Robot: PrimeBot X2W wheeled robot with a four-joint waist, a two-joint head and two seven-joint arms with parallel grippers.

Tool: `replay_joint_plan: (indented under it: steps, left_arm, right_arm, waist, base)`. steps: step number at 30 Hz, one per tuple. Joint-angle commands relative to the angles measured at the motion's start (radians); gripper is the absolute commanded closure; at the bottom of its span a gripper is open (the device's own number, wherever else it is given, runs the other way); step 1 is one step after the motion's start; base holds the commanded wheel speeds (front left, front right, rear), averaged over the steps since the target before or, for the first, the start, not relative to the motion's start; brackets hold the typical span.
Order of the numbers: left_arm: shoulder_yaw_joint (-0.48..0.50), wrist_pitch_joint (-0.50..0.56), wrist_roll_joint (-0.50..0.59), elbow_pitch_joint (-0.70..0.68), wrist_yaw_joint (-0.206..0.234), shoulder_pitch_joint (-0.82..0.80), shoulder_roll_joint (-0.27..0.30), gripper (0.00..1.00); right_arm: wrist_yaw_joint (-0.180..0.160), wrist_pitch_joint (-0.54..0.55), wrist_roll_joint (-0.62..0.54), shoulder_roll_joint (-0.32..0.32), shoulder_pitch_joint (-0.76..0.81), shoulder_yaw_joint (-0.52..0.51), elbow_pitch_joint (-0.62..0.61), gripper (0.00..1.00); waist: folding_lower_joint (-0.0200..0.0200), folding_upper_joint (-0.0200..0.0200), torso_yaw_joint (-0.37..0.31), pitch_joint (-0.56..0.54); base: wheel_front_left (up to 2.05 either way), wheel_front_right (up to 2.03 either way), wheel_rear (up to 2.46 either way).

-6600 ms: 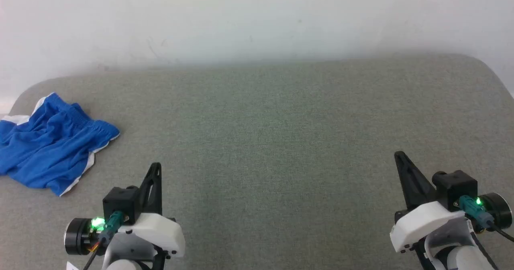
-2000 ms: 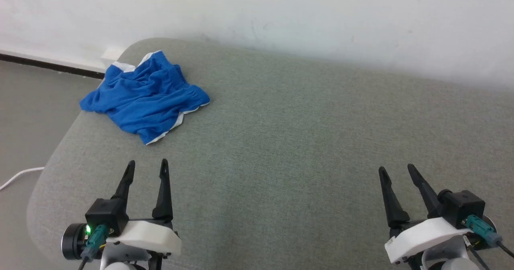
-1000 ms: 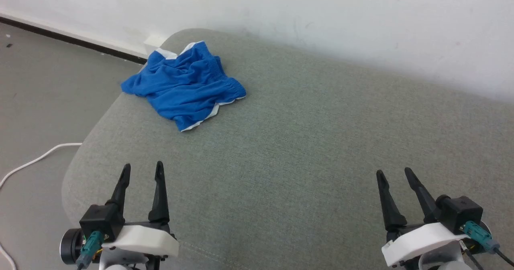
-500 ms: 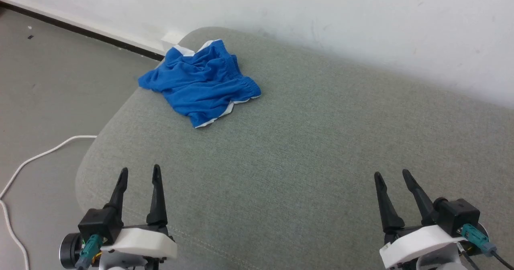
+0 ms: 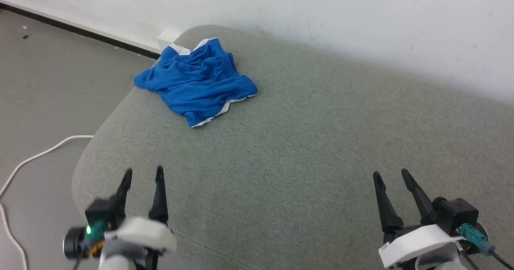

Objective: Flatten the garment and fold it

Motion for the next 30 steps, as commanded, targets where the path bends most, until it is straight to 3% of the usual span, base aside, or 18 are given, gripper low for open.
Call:
replay_joint_plan:
  steps: [1, 6, 16, 23, 30]
  left_arm:
    - [0.001, 0.016, -0.007, 0.013, -0.009, -0.069, 0.015, 0.0]
    - [0.021, 0.129, -0.057, 0.119, -0.04, -0.289, 0.063, 0.0]
    - [0.078, 0.396, -0.23, 0.427, -0.094, -0.675, 0.198, 0.0]
    - [0.076, 0.489, -0.292, 0.576, -0.102, -0.762, 0.272, 0.0]
    - [0.079, 0.603, -0.327, 0.716, -0.094, -0.792, 0.292, 0.0]
  right_arm:
    - [-0.001, -0.006, -0.01, 0.002, -0.015, 0.005, -0.001, 0.0]
    - [-0.001, 0.007, -0.041, 0.002, -0.058, 0.01, -0.015, 0.0]
    - [-0.001, 0.067, -0.115, 0.002, -0.143, 0.009, -0.095, 0.0]
    - [-0.001, 0.078, -0.132, 0.002, -0.16, -0.03, -0.146, 0.0]
    - [-0.001, 0.066, -0.135, 0.002, -0.154, -0.035, -0.154, 0.0]
  waist:
    - [0.0, 0.0, -0.011, 0.019]
    - [0.0, 0.0, -0.059, 0.096]
    - [0.0, 0.0, -0.22, 0.336]
    - [0.0, 0.0, -0.295, 0.46]
    - [0.0, 0.0, -0.309, 0.49]
  base:
    - [0.0, 0.0, 0.0]
    - [0.0, 0.0, 0.0]
    - [0.0, 0.0, 0.0]
    - [0.0, 0.0, 0.0]
    - [0.0, 0.0, 0.0]
